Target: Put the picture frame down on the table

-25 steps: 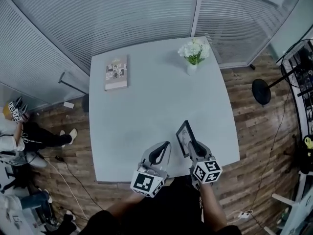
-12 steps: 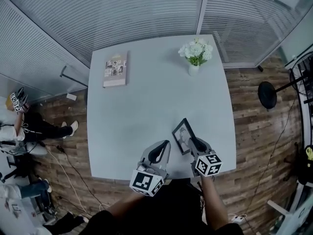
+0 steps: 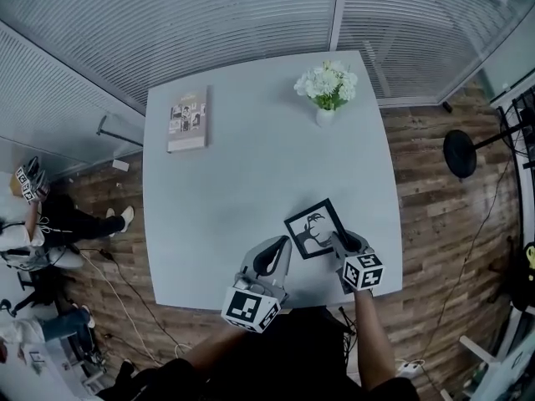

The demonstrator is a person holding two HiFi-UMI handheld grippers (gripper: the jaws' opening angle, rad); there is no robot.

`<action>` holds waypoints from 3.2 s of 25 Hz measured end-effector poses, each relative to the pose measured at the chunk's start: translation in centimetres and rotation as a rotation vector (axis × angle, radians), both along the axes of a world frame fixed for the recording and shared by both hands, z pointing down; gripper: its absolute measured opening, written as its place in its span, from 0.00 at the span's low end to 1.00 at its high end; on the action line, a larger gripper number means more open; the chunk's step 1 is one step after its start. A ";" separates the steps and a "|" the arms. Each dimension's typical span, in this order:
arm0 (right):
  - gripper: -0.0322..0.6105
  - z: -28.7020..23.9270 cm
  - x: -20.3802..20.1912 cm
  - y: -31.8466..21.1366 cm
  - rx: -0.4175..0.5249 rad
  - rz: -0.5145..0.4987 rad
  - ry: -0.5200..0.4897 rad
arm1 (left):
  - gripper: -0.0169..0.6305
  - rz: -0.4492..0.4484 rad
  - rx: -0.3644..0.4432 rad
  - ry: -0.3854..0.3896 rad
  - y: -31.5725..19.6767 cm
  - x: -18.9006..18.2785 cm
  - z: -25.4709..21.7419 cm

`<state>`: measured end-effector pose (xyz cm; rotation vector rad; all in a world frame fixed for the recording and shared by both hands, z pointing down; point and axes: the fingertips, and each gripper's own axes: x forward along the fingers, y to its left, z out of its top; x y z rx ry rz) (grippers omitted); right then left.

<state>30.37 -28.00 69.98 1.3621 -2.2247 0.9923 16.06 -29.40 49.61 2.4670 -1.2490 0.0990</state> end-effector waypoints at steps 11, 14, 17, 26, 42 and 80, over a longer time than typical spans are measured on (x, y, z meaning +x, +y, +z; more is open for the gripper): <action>0.24 5.2 2.5 -0.7 -0.127 0.033 -0.084 | 0.05 -0.015 -0.035 -0.012 -0.4 0.9 1.5; 0.27 6.7 2.8 -0.1 -0.159 0.025 -0.068 | 0.05 -0.020 -0.044 -0.005 -0.3 1.1 1.7; 0.28 7.8 2.8 0.3 -0.182 0.018 -0.053 | 0.05 -0.025 -0.046 -0.008 -0.3 1.1 1.8; 0.31 9.9 3.5 0.7 -0.229 0.008 0.055 | 0.05 -0.029 -0.037 -0.020 0.4 1.4 2.1; 0.35 8.0 4.1 0.2 -0.213 0.033 0.178 | 0.05 -0.085 -0.029 -0.022 1.7 -1.4 1.2; 0.07 -22.6 -6.2 6.5 0.471 0.133 0.056 | 0.05 -0.035 0.143 0.063 5.7 -5.1 -6.1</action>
